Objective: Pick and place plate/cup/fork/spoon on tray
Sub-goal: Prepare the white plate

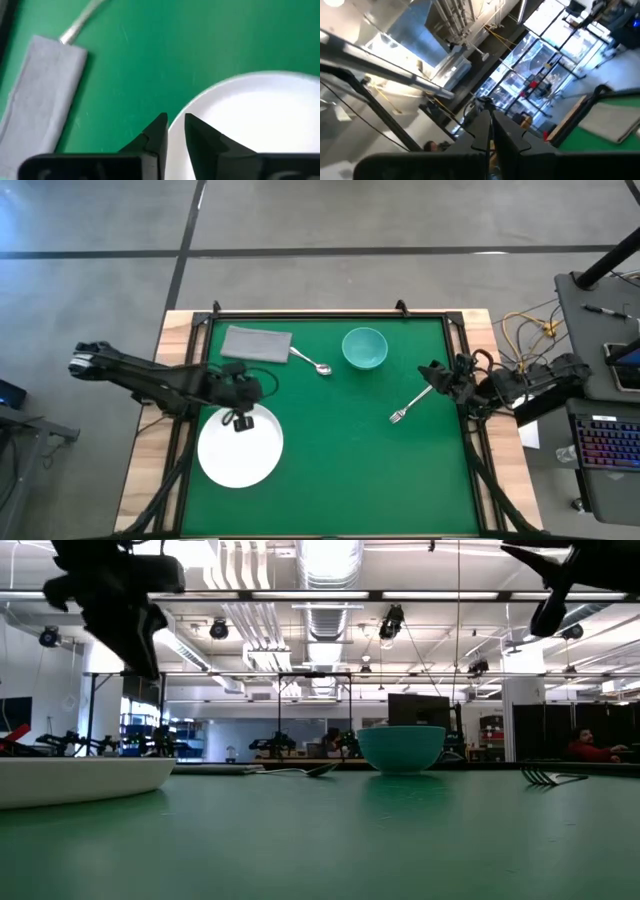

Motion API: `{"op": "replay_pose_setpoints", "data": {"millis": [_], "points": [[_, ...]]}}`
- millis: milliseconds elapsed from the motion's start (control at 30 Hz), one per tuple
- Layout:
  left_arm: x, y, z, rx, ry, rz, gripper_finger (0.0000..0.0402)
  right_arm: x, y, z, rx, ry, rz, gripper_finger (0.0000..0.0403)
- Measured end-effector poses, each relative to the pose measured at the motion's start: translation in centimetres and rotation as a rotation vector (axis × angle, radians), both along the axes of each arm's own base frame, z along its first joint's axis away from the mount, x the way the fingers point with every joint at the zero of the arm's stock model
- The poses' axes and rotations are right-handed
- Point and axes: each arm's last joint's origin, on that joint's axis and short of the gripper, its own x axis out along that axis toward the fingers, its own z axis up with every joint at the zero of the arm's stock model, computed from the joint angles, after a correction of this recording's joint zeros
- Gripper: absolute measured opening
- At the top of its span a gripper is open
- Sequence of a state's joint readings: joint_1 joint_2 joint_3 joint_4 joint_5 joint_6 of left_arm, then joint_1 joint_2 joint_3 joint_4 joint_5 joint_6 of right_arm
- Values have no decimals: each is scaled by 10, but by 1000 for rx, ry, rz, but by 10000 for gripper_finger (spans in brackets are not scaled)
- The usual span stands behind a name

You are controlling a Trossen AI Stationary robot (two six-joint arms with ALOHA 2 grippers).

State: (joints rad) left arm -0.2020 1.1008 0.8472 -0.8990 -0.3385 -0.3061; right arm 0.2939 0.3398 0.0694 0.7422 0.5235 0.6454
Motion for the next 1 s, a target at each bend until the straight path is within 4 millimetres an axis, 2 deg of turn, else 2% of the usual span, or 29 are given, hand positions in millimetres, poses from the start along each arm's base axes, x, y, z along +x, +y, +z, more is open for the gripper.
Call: {"op": "replay_pose_setpoints", "data": {"millis": [133,300,467,667,833,1000], "points": [[12,-2,4,17,26,7,83,10,3,13,-68,47,-29,13],[26,-2,22,100,3,26,132,35,10,22,-156,174,-65,13],[30,-2,40,125,17,5,170,50,10,40,-148,266,-228,13],[34,-2,75,102,-98,12,176,62,11,76,-352,368,-437,13],[33,-2,100,85,-195,34,176,65,12,110,-358,332,-488,13],[32,-2,108,45,-278,71,176,63,11,130,-360,329,-495,13]]}}
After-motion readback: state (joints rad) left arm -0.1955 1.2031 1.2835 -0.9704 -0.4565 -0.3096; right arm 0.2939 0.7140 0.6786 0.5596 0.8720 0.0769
